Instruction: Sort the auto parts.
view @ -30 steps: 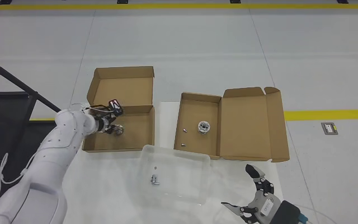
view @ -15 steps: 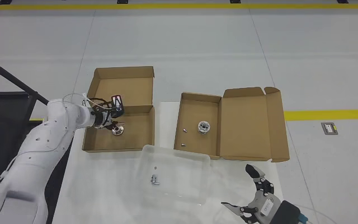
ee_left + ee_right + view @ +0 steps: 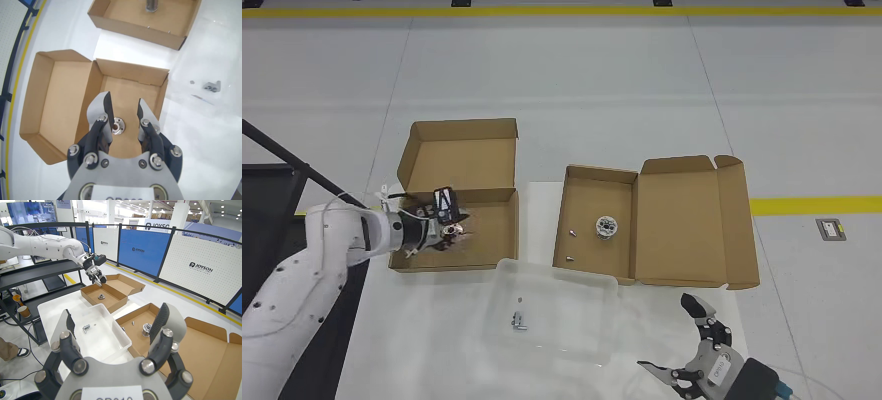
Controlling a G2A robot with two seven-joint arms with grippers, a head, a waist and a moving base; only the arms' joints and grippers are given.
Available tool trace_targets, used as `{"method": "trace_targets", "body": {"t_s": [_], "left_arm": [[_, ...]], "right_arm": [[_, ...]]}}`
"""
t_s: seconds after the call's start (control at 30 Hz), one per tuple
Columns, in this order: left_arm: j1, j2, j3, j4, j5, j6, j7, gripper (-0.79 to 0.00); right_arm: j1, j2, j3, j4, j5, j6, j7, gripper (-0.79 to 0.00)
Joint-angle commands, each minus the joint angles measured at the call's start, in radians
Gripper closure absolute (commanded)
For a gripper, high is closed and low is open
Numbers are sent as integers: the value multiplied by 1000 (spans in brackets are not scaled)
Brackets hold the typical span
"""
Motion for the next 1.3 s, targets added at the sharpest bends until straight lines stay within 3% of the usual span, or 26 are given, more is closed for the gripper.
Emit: {"method": "trace_targets", "body": {"t_s": [0.0,0.17,0.37,0.43,0.47,0.5,0.87,1.03,1.17,1.27], "left_arm": [[52,38,-24,-107,-53,0,-44,-342],[144,111,-59,-290,-179,0,-128,-339],[187,181,-13,-417,-320,0,-180,-388],[182,198,19,-437,-369,0,-185,-523],[175,205,35,-446,-383,0,-188,-680],[172,207,40,-448,-386,0,-190,-785],[172,207,40,-448,-386,0,-190,-785],[184,208,53,-578,-247,0,-239,-785],[147,209,118,-661,-127,0,-261,-785],[78,211,200,-668,-43,0,-244,-785]], "right_arm": [[0,0,0,0,0,0,0,-785],[0,0,0,0,0,0,0,-785],[0,0,0,0,0,0,0,-785],[0,0,0,0,0,0,0,-785],[0,0,0,0,0,0,0,-785],[0,0,0,0,0,0,0,-785],[0,0,0,0,0,0,0,-785],[0,0,0,0,0,0,0,-785],[0,0,0,0,0,0,0,-785],[0,0,0,0,0,0,0,-785]]}}
